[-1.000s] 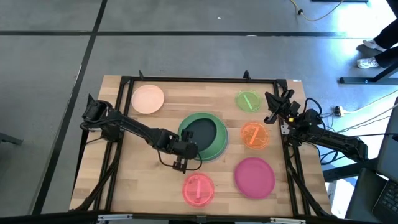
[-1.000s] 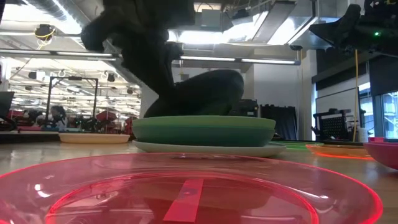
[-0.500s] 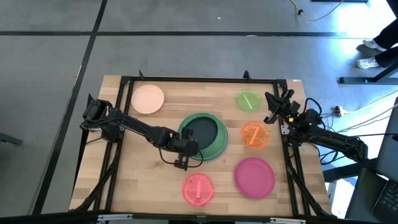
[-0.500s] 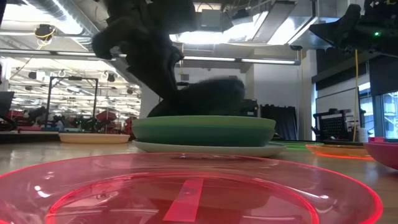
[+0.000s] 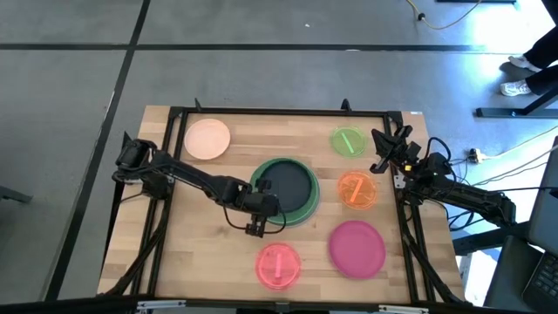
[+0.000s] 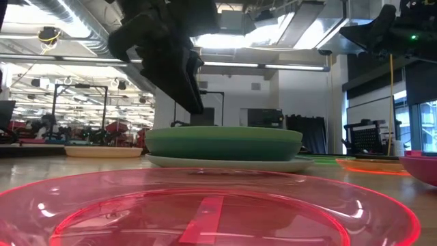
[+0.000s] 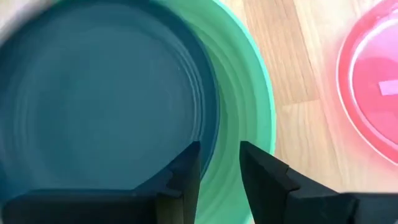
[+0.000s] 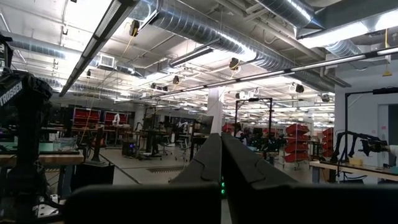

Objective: Stack plastic plates
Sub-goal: Stack the pink plate on top of the black plate

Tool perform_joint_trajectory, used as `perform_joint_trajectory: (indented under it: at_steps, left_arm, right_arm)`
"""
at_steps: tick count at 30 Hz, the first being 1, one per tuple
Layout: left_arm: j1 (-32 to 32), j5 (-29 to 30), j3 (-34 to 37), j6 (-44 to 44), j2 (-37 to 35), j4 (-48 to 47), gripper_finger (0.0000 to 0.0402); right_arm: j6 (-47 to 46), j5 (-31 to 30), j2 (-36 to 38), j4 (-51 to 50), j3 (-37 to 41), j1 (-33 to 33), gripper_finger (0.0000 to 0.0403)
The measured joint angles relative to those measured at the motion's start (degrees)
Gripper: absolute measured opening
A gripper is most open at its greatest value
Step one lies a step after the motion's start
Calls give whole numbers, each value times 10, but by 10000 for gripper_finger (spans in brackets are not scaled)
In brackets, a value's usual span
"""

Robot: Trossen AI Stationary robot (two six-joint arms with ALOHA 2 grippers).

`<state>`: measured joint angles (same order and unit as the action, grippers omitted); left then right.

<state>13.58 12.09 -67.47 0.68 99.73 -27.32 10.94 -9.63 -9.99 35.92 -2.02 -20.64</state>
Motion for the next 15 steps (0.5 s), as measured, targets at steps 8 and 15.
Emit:
perform_joint_trajectory:
  at_steps: [8, 15]
  left_arm:
    - [19, 3, -22, 36, -43, -58, 102]
    - [33, 9, -22, 66, -118, -102, 102]
  right_arm:
    - [0, 0, 0, 0, 0, 0, 2]
    - [0, -3, 0, -1, 0, 0, 2]
